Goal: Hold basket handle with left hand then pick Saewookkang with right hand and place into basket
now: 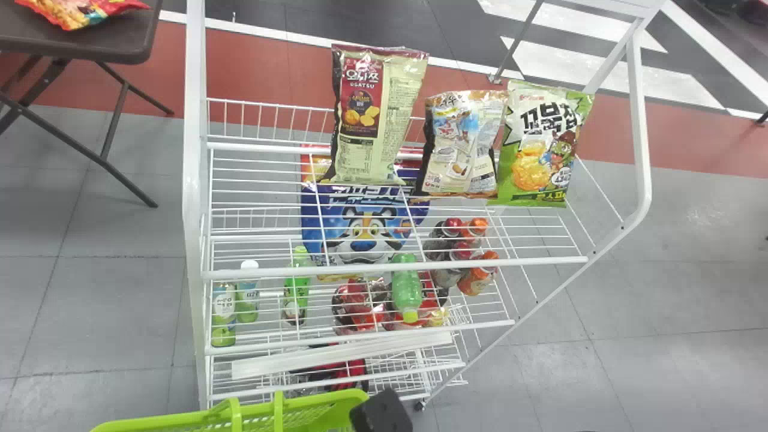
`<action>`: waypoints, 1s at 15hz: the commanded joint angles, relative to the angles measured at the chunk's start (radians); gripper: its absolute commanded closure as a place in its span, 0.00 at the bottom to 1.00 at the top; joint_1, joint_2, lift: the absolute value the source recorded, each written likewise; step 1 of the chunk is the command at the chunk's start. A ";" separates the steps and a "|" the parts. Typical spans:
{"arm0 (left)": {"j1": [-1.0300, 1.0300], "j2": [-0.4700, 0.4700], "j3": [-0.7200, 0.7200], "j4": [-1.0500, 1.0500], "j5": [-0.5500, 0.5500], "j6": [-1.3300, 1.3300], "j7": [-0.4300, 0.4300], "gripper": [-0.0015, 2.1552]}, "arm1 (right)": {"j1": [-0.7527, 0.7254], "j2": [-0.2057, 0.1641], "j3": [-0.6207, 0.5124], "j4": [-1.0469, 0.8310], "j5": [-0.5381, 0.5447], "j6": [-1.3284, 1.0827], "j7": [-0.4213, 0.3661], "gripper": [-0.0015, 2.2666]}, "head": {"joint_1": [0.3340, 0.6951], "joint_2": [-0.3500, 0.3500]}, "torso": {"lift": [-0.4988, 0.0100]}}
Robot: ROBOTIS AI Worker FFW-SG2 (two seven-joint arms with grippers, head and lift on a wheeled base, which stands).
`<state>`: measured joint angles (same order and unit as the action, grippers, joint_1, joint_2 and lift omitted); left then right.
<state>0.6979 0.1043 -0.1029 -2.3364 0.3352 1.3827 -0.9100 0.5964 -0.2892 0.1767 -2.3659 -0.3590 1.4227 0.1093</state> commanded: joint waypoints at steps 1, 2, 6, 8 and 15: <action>0.000 0.000 0.000 0.002 -0.001 -0.006 -0.001 0.82 | 0.025 0.001 -0.066 -0.036 0.003 -0.147 0.020 0.03 | 1.00 0.00 | 0.94; -0.001 0.000 0.000 0.002 -0.001 -0.006 -0.001 0.82 | 0.042 0.004 -0.100 -0.059 0.005 -0.233 0.020 0.03 | 1.00 0.00 | 0.94; -0.006 -0.001 0.000 0.009 -0.001 -0.015 -0.004 0.82 | 0.062 0.087 -0.261 -0.130 -0.040 -0.297 0.104 0.03 | 1.00 0.00 | 0.94; -0.011 -0.001 0.000 0.012 -0.001 -0.015 -0.004 0.82 | 0.066 0.107 -0.336 -0.144 -0.100 -0.294 0.125 0.03 | 1.00 0.00 | 0.94; -0.012 -0.005 0.006 0.025 0.001 -0.040 0.002 0.82 | 0.126 0.145 -0.431 -0.069 -0.135 -1.034 0.153 0.04 | 1.00 0.00 | 0.94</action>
<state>0.6861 0.1006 -0.0975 -2.3140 0.3354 1.3460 -0.9093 0.7171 -0.1470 -0.2501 -2.4662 -0.4960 0.5280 0.2648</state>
